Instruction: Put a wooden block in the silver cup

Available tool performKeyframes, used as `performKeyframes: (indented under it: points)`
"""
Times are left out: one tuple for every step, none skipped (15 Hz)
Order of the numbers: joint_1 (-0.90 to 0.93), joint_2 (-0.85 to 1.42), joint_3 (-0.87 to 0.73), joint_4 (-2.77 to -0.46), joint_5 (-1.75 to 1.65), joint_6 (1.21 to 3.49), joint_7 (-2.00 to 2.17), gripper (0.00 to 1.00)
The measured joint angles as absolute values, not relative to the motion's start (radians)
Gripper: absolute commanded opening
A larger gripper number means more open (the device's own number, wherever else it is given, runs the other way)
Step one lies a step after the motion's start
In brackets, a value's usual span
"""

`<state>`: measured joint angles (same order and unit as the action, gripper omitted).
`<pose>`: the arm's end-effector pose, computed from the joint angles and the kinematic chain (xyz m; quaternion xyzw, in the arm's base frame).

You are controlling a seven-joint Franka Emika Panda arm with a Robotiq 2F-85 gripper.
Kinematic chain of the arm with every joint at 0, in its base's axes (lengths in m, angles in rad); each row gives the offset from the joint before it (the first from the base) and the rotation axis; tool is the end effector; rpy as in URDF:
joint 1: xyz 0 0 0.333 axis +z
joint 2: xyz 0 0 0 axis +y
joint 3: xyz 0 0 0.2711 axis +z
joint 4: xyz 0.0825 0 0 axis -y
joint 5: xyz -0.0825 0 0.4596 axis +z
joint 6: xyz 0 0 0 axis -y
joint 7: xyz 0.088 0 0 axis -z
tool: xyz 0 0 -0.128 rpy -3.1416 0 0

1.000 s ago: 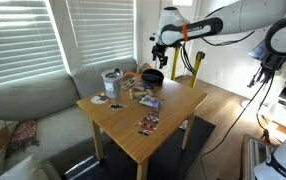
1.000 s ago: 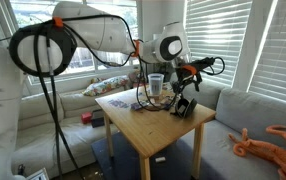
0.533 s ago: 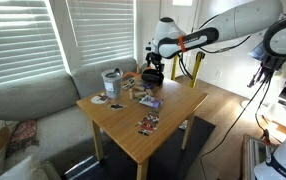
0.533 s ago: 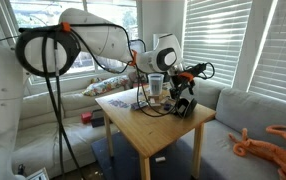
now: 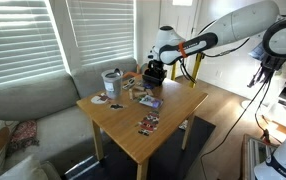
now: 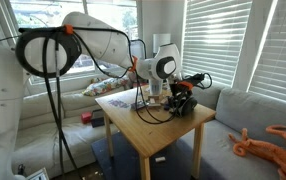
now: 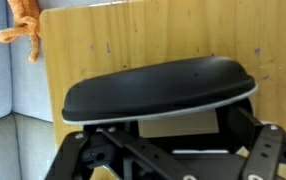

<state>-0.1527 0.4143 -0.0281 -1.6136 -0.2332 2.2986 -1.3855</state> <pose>0.7394 -0.1422 0.3204 0.7725 0.6123 0.0230 0.1667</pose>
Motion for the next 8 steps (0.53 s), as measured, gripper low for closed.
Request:
performKeyframes:
  points:
    - [-0.153, 0.414, -0.028, -1.622, -0.233, 2.299, -1.391, 1.0]
    - [-0.154, 0.415, -0.028, -1.629, -0.232, 2.298, -1.395, 1.0]
    - [-0.154, 0.415, -0.028, -1.634, -0.23, 2.296, -1.4, 1.0]
    - [-0.155, 0.415, -0.027, -1.638, -0.223, 2.294, -1.41, 1.0]
    - [-0.156, 0.415, -0.026, -1.638, -0.215, 2.292, -1.42, 1.0]
    - [-0.157, 0.415, -0.025, -1.638, -0.203, 2.291, -1.429, 1.0]
    - [-0.159, 0.415, -0.025, -1.638, -0.191, 2.29, -1.431, 1.0]
    - [-0.161, 0.415, -0.025, -1.638, -0.176, 2.29, -1.431, 0.97]
